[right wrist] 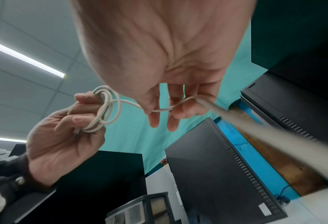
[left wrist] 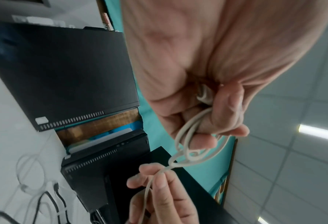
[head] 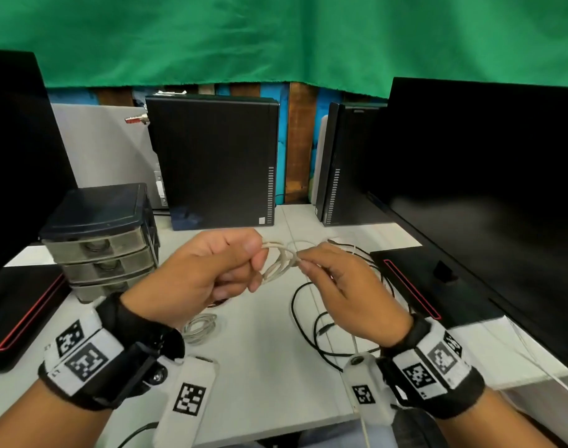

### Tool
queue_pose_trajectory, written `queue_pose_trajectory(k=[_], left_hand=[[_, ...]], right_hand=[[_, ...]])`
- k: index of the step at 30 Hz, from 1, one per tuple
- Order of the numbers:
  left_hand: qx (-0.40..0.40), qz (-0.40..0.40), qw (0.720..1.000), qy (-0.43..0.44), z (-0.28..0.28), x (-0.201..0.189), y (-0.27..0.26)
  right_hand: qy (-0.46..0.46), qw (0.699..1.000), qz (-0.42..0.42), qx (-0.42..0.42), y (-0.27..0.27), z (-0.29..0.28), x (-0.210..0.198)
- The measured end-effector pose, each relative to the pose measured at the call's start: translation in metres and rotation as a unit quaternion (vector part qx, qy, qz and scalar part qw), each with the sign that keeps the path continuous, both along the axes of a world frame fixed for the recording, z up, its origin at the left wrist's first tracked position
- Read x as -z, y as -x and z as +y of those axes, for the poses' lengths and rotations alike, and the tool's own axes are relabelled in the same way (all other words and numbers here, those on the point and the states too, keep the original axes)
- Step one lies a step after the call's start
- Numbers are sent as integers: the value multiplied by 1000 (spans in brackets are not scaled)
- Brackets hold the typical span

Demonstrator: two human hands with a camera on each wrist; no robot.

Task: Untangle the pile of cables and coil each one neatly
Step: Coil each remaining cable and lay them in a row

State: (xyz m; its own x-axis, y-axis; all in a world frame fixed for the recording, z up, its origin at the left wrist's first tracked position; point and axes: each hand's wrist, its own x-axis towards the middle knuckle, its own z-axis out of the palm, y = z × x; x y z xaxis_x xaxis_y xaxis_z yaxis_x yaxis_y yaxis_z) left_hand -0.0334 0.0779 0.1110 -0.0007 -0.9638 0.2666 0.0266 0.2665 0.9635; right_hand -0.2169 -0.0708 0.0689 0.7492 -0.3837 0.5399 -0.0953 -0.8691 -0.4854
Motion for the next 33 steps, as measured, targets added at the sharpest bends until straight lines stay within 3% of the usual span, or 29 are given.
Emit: queue_pose_trajectory(k=[5,11,15,18,21,26,31,33], left_hand=[[48,149,987,23,6,-9,-2],[55,229,972,7,0,-7,4],[36,254,967,-3,-4,-1,8],[85,309,947,-2,-5,-1,1],[186,383,905,5,-4,-10,-18],[169,398,902,7,7,-19,-58],[141,402,905,-2,6,-17,-63],[140,414,899,3,8,-19,-63]], right_hand=[[-24,998,-42,30,6,-3,-11],[-4,991,132,-12,-1,21,8],[-28,982,156,-101,-10,59,16],[-141,966,104,-190,-6,76,4],[-215,958,5,-188,0,77,-12],[-137,971,-168,-103,6,58,-25],[-43,965,-259,-13,11,51,-38],[-60,954,-290,43,15,36,-43]])
